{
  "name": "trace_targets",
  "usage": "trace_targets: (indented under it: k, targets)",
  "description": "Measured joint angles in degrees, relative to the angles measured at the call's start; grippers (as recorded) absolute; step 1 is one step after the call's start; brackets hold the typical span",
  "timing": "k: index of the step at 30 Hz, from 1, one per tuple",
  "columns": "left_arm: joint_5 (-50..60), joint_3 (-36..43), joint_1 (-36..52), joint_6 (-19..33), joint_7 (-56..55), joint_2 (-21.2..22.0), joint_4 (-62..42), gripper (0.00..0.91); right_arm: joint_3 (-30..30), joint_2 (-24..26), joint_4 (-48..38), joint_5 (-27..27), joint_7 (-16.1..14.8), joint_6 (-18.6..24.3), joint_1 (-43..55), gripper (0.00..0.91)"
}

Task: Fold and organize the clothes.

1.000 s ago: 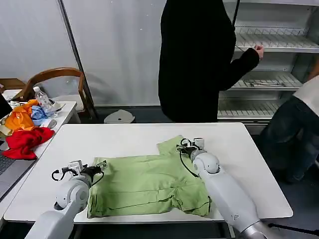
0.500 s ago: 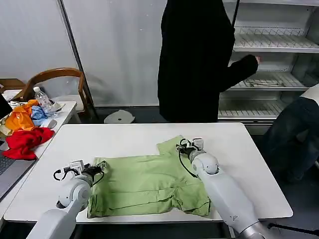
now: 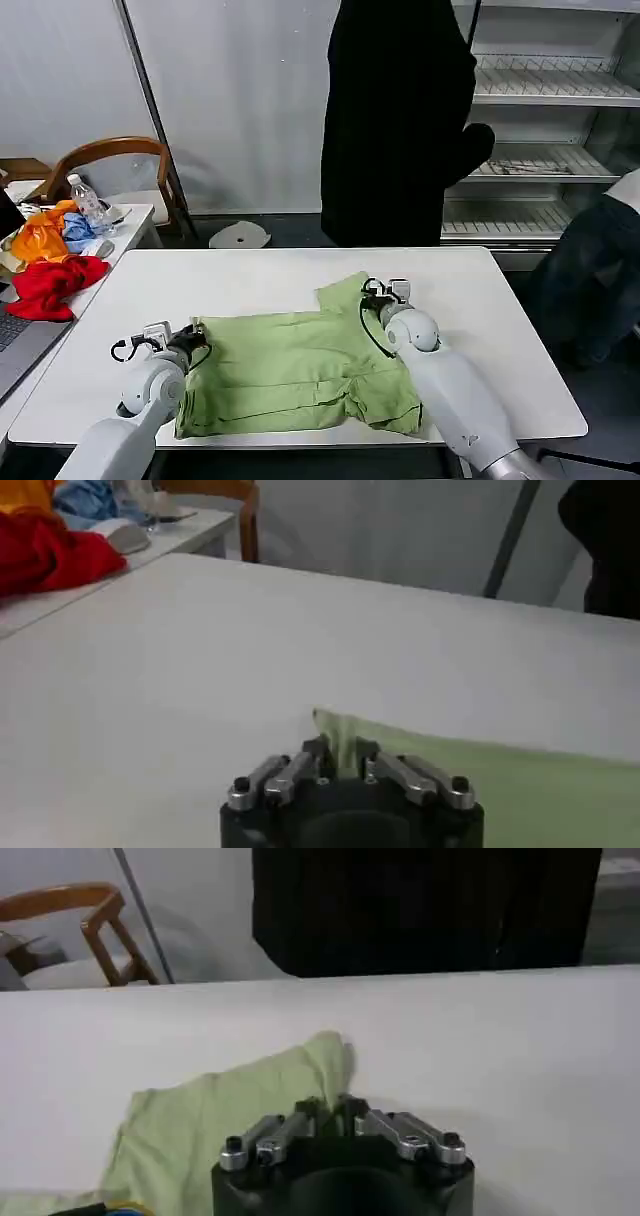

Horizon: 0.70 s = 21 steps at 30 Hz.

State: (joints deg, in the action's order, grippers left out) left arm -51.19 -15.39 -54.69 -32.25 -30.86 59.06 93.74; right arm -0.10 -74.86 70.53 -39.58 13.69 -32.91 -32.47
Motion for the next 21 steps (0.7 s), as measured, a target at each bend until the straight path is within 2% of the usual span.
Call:
trace_targets:
  k: [12,21]
  targets:
    - [0.12,0.11,0.29,-0.07,-0.04,0.12,0.06,0.01,0.93,-0.59,0.41,-0.19,0.52,0.09,-0.3,0.0]
    - [-0.31,-0.59,0.64,-0.09,-0.13,-0.26,1.41,0.01,2.14,-0.19,2.15,-0.65,1.43,1.82,-0.56,0.0]
